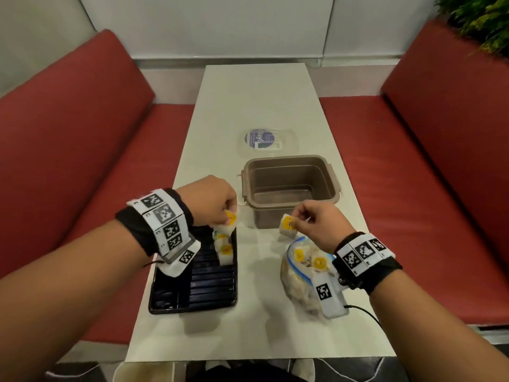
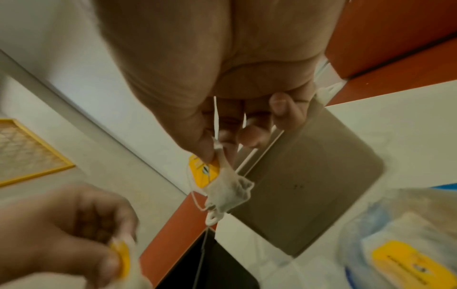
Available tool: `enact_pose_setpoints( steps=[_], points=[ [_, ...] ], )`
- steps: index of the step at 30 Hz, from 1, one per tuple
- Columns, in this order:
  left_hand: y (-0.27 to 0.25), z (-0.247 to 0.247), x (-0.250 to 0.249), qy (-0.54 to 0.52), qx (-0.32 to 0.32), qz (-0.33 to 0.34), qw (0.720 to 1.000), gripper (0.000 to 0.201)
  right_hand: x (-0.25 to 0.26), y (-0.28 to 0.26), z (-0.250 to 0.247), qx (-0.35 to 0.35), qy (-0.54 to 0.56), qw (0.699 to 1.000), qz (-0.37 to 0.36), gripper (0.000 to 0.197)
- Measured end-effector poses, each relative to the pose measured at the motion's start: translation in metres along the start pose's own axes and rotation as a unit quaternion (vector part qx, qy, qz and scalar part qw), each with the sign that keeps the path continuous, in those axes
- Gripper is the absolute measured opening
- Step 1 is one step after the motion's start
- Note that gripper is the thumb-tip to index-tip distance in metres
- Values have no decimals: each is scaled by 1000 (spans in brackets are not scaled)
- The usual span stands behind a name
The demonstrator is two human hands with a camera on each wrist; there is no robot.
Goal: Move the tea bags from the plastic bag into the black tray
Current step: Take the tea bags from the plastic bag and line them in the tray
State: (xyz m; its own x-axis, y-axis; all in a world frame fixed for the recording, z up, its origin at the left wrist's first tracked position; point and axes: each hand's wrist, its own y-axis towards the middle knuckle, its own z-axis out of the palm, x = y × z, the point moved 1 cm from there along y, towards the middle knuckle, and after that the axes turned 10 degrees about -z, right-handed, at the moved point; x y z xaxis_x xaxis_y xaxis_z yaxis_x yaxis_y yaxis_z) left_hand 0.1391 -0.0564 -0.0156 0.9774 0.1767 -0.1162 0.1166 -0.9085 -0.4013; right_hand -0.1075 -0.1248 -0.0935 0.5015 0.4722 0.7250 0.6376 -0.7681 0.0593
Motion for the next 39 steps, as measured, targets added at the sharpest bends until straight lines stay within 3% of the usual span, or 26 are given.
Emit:
enact_pose_setpoints(
  steps=[5, 9, 17, 23, 26, 28, 31, 36, 39],
  points=[
    [18, 73, 12, 80, 125, -21, 989, 12, 25, 5, 18, 13, 28, 999, -27, 6],
    [36, 114, 4, 150, 183, -14, 972, 35, 28, 3, 30, 15, 33, 999, -17, 6],
    [62, 130, 23, 89, 113, -76, 987, 31, 30, -9, 38, 16, 18, 1000, 5, 3],
    [63, 113, 20, 123, 137, -85, 979, 41, 43, -7, 47, 37, 12, 999, 14, 2],
    [52, 84, 26, 71, 116, -55, 989, 27, 48, -1, 56, 47, 12, 999, 14, 5],
    [37, 59, 34, -32, 87, -16, 996, 25, 50, 5, 63, 48, 6, 999, 17, 7],
    [13, 34, 34, -164, 76, 56, 982, 28, 54, 15, 72, 46, 4, 999, 8, 13],
    [9, 43, 26, -115, 24, 67, 991, 16, 60, 21, 77, 34, 36, 999, 1, 21],
    [15, 55, 29, -70, 62, 51, 994, 14, 45, 16, 66, 15, 22, 999, 25, 17]
  ],
)
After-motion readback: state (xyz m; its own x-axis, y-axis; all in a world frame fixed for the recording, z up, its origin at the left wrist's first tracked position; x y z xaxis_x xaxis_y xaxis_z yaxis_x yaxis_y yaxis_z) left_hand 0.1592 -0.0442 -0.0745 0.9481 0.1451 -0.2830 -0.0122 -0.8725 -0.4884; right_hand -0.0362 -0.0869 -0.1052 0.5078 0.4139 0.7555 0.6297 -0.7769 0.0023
